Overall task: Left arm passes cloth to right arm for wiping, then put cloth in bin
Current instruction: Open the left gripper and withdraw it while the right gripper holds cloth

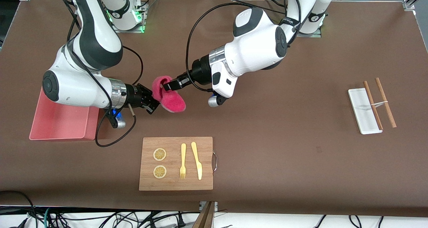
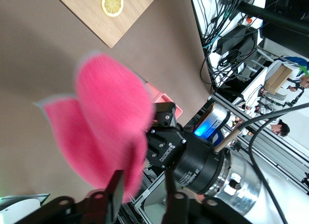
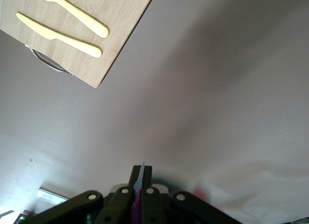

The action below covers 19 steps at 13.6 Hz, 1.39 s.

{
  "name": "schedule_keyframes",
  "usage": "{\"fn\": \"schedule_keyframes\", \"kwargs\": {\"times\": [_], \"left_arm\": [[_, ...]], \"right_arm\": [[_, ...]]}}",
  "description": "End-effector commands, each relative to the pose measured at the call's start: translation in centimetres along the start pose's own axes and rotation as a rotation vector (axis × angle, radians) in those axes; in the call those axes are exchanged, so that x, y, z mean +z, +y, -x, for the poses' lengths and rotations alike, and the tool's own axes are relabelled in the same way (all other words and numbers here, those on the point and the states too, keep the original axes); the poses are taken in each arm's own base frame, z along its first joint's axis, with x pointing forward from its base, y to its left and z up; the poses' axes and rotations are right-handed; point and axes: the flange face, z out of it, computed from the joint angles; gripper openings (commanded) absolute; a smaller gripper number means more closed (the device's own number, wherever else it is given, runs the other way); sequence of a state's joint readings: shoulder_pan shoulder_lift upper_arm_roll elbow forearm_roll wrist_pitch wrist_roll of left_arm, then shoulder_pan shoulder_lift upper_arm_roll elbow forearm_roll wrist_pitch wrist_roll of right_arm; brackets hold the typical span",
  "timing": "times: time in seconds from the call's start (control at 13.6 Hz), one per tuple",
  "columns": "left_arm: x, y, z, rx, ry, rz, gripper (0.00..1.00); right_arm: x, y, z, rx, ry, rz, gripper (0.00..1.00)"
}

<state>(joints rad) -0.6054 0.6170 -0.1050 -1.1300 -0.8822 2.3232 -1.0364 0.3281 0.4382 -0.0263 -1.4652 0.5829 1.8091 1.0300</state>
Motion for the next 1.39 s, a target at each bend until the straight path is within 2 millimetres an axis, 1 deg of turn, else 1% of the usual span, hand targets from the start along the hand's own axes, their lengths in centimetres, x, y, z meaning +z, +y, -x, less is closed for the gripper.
{"fn": "schedule_keyframes", "kwargs": {"times": [0.0, 0.07, 0.15, 0.22, 0.29, 0.37, 0.44, 0.51, 0.59, 0.66, 0.73, 0.81, 0.88, 0.95, 1.03, 1.1, 1.17, 1.25, 1.32], "left_arm": [[-3.5, 1.5, -2.0, -0.016, 0.007, 0.047, 1.0], [-5.0, 2.0, -2.0, -0.012, 0.006, 0.05, 1.0], [-5.9, 1.9, -2.9, -0.022, -0.005, 0.023, 1.0], [-7.7, 1.9, -4.3, -0.032, -0.012, -0.007, 1.0], [-9.2, 1.8, -5.6, -0.041, -0.018, -0.034, 1.0], [-11.2, 1.6, -6.6, -0.051, -0.017, -0.055, 1.0], [-13.0, 1.4, -7.4, -0.058, -0.016, -0.08, 1.0], [-15.0, 1.0, -8.5, -0.071, -0.026, -0.111, 1.0], [-17.1, 0.5, -10.0, -0.09, -0.034, -0.135, 1.0], [-19.2, 0.2, -11.2, -0.091, -0.044, -0.151, 1.0], [-21.0, 0.0, -11.8, -0.055, -0.043, -0.148, 1.0], [-23.3, -0.2, -12.3, -0.001, -0.033, -0.137, 1.0], [-25.1, -1.0, -12.9, 0.041, -0.027, -0.136, 1.0], [-26.9, -2.2, -13.3, 0.089, -0.036, -0.154, 1.0], [-28.2, -3.4, -13.4, 0.13, -0.057, -0.181, 1.0], [-29.5, -4.6, -13.3, 0.163, -0.055, -0.233, 1.0], [-30.6, -5.5, -12.6, 0.205, -0.025, -0.308, 1.0], [-31.2, -6.2, -11.9, 0.244, -0.002, -0.391, 1.0], [-31.8, -6.9, -11.5, 0.268, 0.014, -0.474, 1.0]], "right_arm": [[-0.5, 0.2, 0.5, -0.028, -0.014, 0.002, 0.0], [-0.1, 0.1, 0.7, -0.032, -0.013, 0.009, 0.0], [0.5, 0.0, 1.2, -0.045, -0.001, 0.027, 0.0], [1.5, -0.1, 1.6, -0.064, 0.024, 0.058, 0.0], [3.1, -0.4, 2.2, -0.088, 0.052, 0.094, 0.0], [4.4, -0.7, 3.4, -0.119, 0.079, 0.125, 0.0], [6.2, -0.9, 4.0, -0.139, 0.094, 0.158, 0.0], [7.6, -1.2, 5.0, -0.16, 0.104, 0.173, 0.0], [9.7, -1.6, 6.0, -0.174, 0.106, 0.187, 0.0], [11.3, -2.1, 7.2, -0.191, 0.113, 0.181, 0.0], [12.5, -2.5, 8.1, -0.189, 0.124, 0.169, 0.0], [14.2, -3.0, 9.2, -0.172, 0.138, 0.151, 0.0], [16.1, -3.4, 10.3, -0.157, 0.146, 0.136, 0.0], [18.2, -3.6, 11.4, -0.142, 0.152, 0.132, 0.0], [19.4, -3.7, 12.2, -0.134, 0.158, 0.125, 0.0], [20.6, -3.6, 12.7, -0.146, 0.164, 0.138, 0.0], [21.5, -3.4, 12.5, -0.16, 0.163, 0.159, 0.0], [22.9, -2.7, 11.4, -0.171, 0.169, 0.199, 0.0], [24.2, -1.5, 9.4, -0.191, 0.183, 0.265, 0.0]]}}
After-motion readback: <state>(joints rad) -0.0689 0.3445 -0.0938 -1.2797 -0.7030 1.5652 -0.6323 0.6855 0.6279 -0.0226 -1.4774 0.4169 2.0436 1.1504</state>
